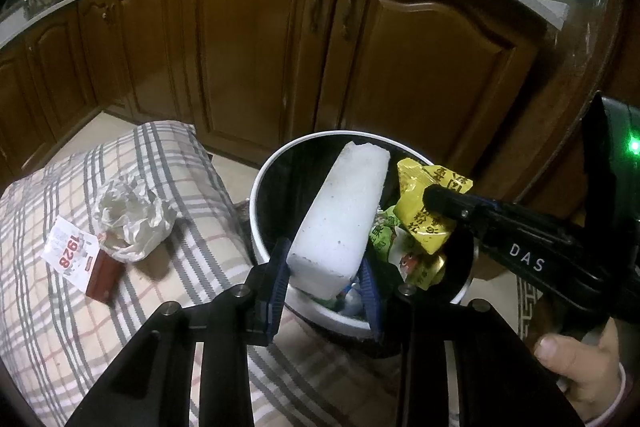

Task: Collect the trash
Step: 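Carry the foam block and yellow wrapper over the black bin and open both tools, then move both open tools toward the red carton and white tissue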

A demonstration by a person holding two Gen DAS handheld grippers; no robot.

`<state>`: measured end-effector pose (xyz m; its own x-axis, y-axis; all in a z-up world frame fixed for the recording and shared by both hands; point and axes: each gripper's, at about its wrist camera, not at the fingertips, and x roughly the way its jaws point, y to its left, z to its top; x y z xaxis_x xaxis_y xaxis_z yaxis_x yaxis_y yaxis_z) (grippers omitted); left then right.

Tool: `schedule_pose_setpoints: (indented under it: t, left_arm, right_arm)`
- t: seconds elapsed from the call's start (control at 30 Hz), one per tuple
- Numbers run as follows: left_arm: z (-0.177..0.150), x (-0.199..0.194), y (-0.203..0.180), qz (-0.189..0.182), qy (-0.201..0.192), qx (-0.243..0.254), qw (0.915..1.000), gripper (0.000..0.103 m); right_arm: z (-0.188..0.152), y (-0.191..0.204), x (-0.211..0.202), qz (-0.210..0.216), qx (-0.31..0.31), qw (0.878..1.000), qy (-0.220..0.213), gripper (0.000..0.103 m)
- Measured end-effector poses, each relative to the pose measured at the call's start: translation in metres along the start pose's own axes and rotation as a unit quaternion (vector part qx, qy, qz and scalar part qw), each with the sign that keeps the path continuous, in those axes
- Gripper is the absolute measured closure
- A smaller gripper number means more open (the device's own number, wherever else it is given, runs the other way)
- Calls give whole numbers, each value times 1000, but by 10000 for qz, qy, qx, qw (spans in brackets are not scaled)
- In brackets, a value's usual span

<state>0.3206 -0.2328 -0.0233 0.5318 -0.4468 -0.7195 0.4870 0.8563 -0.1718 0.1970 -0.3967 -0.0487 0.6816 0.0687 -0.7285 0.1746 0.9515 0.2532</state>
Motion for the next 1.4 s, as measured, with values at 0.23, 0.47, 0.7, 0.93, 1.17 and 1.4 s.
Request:
schedule_pose_setpoints:
  t: [0.23,0.47,0.7,0.93,1.17,1.4]
  left_arm:
    - [-1,-5,-1,-94,-35,-48,9999,49]
    - [-19,-19,18,-79,-92,-509,9986,45]
    - [-51,-41,47,88,-156,-907,9957,45]
    - [-78,-64,85,339,-168,-1318,9906,44]
    - [-93,-77,114,526,-154,-1592,9857,42]
    - [-77,-66,141,796,-105,-1776,9808,40]
  right_arm:
    - [3,-6,4,54,167,9998,57,62]
    - [-1,-8,-2,149,269,9995,-8,40]
    - [-9,7,-13,227,224,9995,-88,30]
    - [-21,31,-24,371,93,9992,-126,27]
    - [-29,65,-26,519,-158,9985,-111,27]
    - [-32,95,-16,681,-289,9973,-21,27]
